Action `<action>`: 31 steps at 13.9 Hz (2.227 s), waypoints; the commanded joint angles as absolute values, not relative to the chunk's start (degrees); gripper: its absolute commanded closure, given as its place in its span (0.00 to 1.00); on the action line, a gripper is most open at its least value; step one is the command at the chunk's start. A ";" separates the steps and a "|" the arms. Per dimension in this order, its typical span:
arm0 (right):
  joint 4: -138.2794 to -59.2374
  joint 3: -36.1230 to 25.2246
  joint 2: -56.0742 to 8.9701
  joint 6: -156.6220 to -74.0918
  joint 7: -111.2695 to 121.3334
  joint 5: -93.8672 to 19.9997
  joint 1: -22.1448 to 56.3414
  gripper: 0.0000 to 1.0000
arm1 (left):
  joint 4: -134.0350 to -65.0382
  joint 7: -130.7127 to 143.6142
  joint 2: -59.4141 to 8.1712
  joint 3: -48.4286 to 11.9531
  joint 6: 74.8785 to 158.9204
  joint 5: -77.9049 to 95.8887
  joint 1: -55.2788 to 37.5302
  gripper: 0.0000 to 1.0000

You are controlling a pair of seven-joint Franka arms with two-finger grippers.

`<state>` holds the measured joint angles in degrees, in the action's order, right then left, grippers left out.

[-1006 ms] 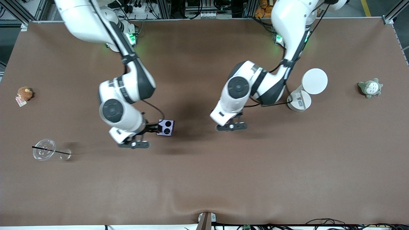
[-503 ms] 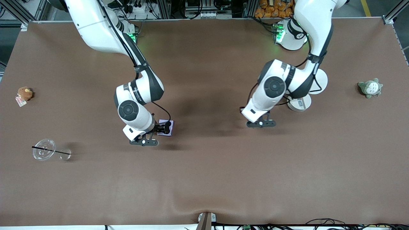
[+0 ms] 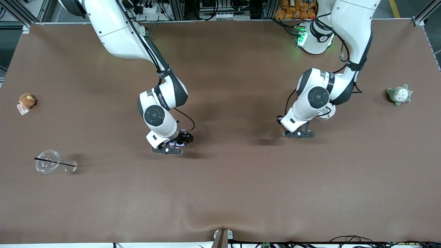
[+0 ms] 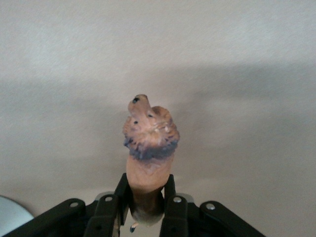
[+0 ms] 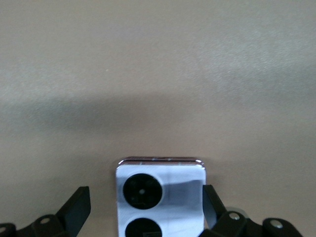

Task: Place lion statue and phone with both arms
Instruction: 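Grasp the lion with the left gripper while the right gripper grasps the phone, then place the lion with the left gripper while the right gripper carries the phone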

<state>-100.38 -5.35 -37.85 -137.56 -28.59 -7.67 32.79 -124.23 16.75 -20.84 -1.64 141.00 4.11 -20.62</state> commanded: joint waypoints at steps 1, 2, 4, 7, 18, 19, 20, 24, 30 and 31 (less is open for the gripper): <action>-100.46 -5.71 -37.97 -137.64 -28.74 -8.26 32.61 0.00 | -128.75 15.83 -18.46 -2.11 143.87 2.99 -19.78 1.00; -100.46 -5.71 -38.06 -137.55 -28.83 -8.26 32.52 0.00 | -129.46 15.12 -18.11 -2.11 144.22 2.99 -19.08 1.00; -100.46 -5.71 -38.41 -137.55 -29.00 -8.26 32.52 0.00 | -130.25 13.89 -17.40 -2.11 144.23 3.08 -18.81 1.00; -100.46 -5.63 -39.02 -137.37 -29.27 -8.35 32.52 0.00 | -130.34 13.45 -17.67 -2.11 144.23 2.99 -17.58 1.00; -100.28 -5.63 -40.69 -138.08 -29.88 -8.61 32.34 0.57 | -115.79 14.59 -19.95 -2.11 134.07 3.16 -16.26 0.00; -100.28 -5.71 -40.69 -138.08 -29.80 -8.61 32.34 0.72 | -111.75 14.59 -20.21 -2.11 130.21 3.25 -16.52 0.00; -100.28 -5.71 -40.43 -137.99 -29.45 -8.44 32.34 0.81 | -107.18 14.68 -21.26 -2.11 126.42 3.25 -16.61 0.00; -99.41 -8.34 -36.84 -137.37 -27.87 -8.00 29.54 0.84 | -88.99 14.50 -25.22 -1.85 110.43 3.34 -16.17 0.00; -93.44 -10.11 -36.91 -135.88 -7.77 -7.91 16.81 0.79 | -77.26 13.71 -20.41 -0.35 98.97 2.81 -12.83 0.00; -92.38 -10.11 -37.78 -135.88 -4.95 -7.82 14.70 0.78 | -77.26 13.71 -19.17 -0.35 98.62 2.81 -12.83 0.00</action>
